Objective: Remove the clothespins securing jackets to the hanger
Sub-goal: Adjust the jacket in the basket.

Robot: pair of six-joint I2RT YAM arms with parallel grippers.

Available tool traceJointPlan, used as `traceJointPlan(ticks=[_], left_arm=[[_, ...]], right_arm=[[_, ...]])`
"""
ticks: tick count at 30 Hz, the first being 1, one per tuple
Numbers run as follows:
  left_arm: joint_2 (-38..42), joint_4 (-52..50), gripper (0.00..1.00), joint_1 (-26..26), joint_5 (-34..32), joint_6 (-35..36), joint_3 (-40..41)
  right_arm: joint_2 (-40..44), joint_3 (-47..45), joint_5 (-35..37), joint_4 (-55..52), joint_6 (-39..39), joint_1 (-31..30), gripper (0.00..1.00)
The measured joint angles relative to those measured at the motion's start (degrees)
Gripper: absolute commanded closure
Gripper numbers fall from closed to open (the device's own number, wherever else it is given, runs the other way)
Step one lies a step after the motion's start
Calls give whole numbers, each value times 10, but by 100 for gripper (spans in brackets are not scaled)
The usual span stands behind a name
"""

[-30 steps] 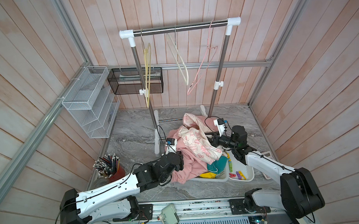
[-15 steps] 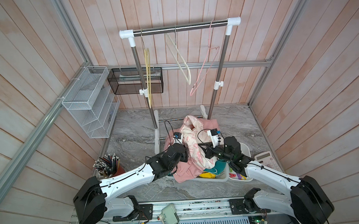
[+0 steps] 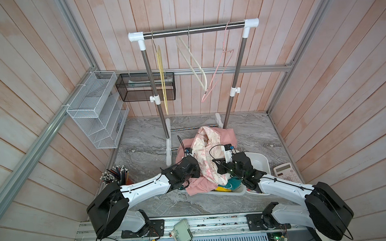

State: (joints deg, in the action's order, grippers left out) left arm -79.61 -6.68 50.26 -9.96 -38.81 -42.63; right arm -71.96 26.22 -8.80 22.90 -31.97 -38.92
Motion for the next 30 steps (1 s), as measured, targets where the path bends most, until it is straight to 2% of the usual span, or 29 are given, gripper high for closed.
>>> traceJointPlan(ticks=[2,3,7,11,14,17,20,26,30], left_arm=[[10,-24,26,-1,3,-6,-1],[22,-40,23,-1,4,-12,-2],[102,-115,19,1,-3,-28,-8],[176,-198,17,19,-53,-39,-59],[195,-229,17,46,-96,-38,-109],[187,-235,9,71,-120,-23,-143],[167,-214,7,71,-134,2,-150],[73,-156,7,-1,-103,47,-156],[22,-129,7,-10,-81,78,-166]], right_arm=[[-14,3,3,0,0,0,100],[-16,4,5,0,0,0,100],[-11,4,14,0,0,-1,100],[-9,4,24,-2,-2,-3,100],[-22,10,27,-4,1,-3,100],[-36,18,27,-3,3,-3,100],[-35,16,27,0,5,-3,100],[5,-4,30,-1,19,-3,100],[46,-30,33,-3,24,-3,100]])
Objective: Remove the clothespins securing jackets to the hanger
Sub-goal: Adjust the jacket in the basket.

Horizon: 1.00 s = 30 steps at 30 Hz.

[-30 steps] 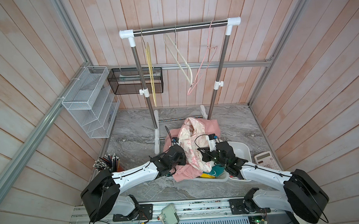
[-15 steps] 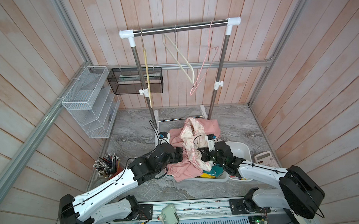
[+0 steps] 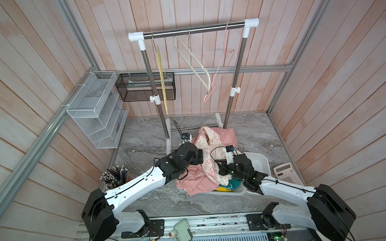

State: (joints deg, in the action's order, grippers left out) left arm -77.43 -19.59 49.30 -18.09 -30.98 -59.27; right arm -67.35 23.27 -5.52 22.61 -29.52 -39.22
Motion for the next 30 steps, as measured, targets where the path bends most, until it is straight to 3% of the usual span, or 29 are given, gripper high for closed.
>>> traceJointPlan(ticks=[3,10,15,17,22,26,30], left_arm=[[-13,30,12,-2,33,19,-3],[-80,17,46,-6,59,30,-28],[-99,3,58,-4,58,32,18],[-99,9,59,3,53,36,38],[-118,18,61,25,17,43,47],[-144,28,64,40,-13,47,47],[-152,41,66,44,-26,53,50]], right_arm=[[12,-5,1,-5,2,0,100],[33,-5,3,-30,12,0,100],[102,-5,14,-81,21,25,79],[134,-5,3,-94,27,63,65],[179,9,-56,-123,42,211,46],[163,41,-115,-121,44,320,39],[78,85,-187,-99,31,391,32]])
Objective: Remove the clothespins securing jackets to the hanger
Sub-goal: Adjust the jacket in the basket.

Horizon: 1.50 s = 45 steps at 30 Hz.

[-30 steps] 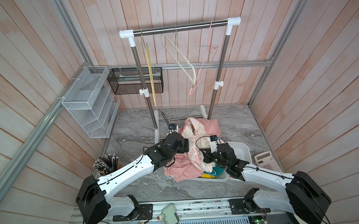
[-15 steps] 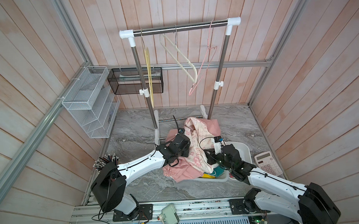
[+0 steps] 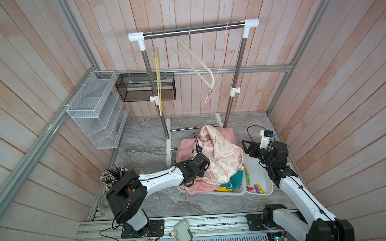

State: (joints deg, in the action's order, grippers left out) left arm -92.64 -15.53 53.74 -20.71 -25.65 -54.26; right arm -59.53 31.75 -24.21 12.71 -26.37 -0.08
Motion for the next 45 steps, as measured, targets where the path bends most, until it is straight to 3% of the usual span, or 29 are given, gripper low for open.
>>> traceJointPlan(ticks=[3,7,12,16,21,25,32,35,39,45], left_arm=[[1,17,68,1,-6,7,11],[3,31,68,3,-12,23,17],[9,45,68,4,-12,36,26],[16,61,68,13,-22,44,39],[17,66,68,15,-24,51,42],[18,66,68,15,-23,51,42],[17,68,68,15,-24,51,41],[17,68,68,15,-26,51,41],[20,68,68,12,-21,51,41],[27,68,68,-14,19,43,44]], right_arm=[[-67,26,-51,20,-14,23,29],[-147,52,-120,57,-34,40,15],[-254,92,-212,106,-43,58,9],[-361,127,-267,179,-70,59,9],[-418,164,-298,200,-79,16,12],[-442,199,-315,222,-83,-4,23],[-443,200,-338,249,-91,-5,81],[-435,200,-343,239,-79,-10,100],[-387,181,-340,231,-71,-21,100],[-207,119,-311,197,-43,-86,100]])
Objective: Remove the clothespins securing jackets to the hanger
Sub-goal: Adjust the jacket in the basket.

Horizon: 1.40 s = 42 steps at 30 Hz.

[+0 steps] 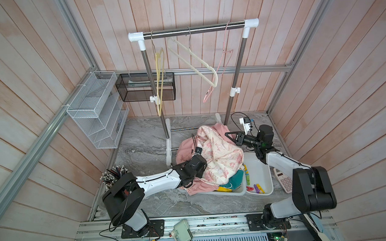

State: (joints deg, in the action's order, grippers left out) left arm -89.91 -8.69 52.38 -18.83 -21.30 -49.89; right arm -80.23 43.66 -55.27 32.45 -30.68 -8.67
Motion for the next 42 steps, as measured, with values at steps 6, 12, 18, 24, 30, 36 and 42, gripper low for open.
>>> traceJointPlan(ticks=[6,12,18,24,30,36,42], left_arm=[[0,0,68,-11,17,-10,0],[5,-1,68,-18,27,-19,1],[20,-7,56,-28,39,-38,8],[106,-57,29,-45,45,-99,28],[233,-142,24,-75,50,-150,27],[254,-140,19,-76,80,-121,-45],[129,-92,18,-92,134,-53,-160]], right_arm=[[134,-91,65,-38,9,-110,100],[190,-198,174,-86,-5,-250,100],[156,-232,270,-77,-34,-333,100],[81,-231,307,-55,-38,-349,100],[39,-221,318,-25,-35,-351,100],[15,-211,321,-15,-20,-351,100],[7,-204,323,-14,1,-352,100]])
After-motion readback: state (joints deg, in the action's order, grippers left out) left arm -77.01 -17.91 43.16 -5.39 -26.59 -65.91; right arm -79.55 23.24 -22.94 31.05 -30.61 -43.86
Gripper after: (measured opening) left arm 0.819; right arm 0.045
